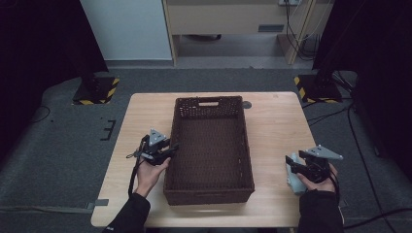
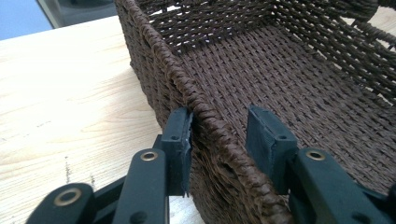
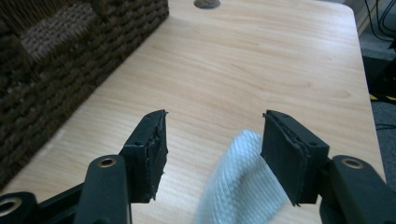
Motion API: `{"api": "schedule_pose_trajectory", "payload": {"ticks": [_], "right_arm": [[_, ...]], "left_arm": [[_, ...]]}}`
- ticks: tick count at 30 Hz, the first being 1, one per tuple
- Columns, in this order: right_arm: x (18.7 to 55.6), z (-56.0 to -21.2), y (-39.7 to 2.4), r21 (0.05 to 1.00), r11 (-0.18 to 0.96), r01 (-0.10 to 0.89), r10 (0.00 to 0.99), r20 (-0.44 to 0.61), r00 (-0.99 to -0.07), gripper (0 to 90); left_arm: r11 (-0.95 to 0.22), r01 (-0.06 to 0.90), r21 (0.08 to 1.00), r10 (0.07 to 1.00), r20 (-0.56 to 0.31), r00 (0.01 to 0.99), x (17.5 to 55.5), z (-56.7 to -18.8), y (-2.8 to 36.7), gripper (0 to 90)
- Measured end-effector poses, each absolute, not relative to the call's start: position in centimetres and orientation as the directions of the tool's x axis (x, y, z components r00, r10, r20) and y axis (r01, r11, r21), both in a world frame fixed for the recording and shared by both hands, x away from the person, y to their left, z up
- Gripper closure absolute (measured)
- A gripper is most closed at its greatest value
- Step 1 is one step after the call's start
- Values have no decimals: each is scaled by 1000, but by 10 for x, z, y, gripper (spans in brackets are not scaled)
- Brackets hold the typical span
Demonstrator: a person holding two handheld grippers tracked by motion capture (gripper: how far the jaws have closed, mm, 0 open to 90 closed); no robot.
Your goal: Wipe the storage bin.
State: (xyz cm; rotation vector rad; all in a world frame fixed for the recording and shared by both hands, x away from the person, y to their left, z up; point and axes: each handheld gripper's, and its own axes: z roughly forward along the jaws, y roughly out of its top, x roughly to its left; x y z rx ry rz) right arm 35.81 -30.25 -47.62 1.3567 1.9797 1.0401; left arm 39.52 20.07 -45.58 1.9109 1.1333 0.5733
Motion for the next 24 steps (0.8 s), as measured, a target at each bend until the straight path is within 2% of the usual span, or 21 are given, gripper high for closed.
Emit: {"api": "schedule_pose_trajectory", "payload": {"ticks": [8,12,16,22,24], "right_arm": [[347,-489,-311,780,217,587,934,9,-357,431],[342,-494,-310,756,222,616,933,19,-359,480],[336,-499,-312,735,234,636,931,20,-366,561],[336,-506,-313,670,251,699,924,48,-378,780],[337,-503,-314,668,244,703,919,71,-387,826]], "left_arm": [[-251,504,826,872,-33,489,396,-456,201,591],[-251,506,825,872,-34,488,396,-456,201,591],[-251,507,824,873,-34,487,396,-456,201,590],[-246,514,821,871,-45,489,396,-455,202,586],[-240,518,821,871,-53,488,396,-456,202,584]]}}
